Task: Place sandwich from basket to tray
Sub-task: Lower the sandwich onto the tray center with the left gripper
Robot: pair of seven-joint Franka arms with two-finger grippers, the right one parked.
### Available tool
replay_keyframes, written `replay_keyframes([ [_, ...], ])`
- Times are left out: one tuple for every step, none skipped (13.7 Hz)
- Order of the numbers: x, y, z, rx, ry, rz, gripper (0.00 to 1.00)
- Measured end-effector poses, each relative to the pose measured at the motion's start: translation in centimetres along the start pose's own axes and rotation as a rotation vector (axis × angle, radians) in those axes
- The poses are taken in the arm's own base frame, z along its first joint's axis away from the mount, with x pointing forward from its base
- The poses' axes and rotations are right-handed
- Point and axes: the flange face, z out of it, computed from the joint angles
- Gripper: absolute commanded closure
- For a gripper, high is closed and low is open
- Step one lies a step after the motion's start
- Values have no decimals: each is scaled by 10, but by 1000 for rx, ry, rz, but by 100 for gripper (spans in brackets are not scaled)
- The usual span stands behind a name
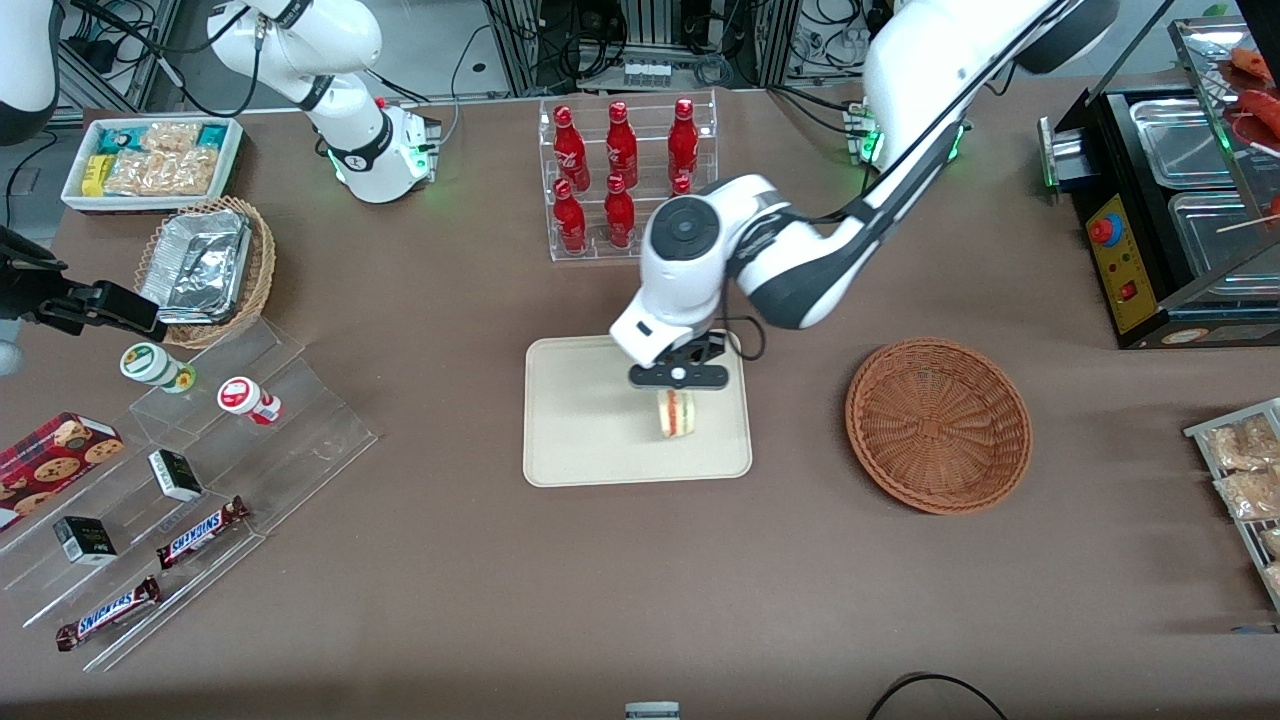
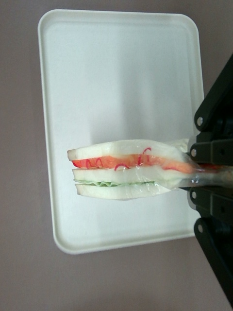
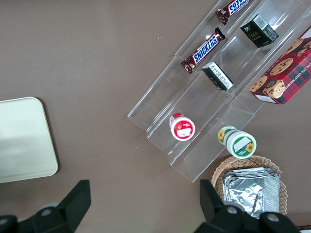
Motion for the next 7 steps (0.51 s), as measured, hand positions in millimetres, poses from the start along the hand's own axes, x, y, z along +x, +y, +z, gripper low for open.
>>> replay_keyframes([
  [-4, 11, 10, 8, 6, 5, 100],
  [-7, 19, 20, 16, 8, 8, 100],
  [-9, 25, 30, 19, 7, 12, 100],
  [-11, 31, 38, 17, 10, 22, 100],
  [-11, 36, 46, 15, 14, 27, 100],
  [-11, 40, 55, 19, 16, 30, 100],
  [-11, 44, 64, 28, 22, 33, 100],
])
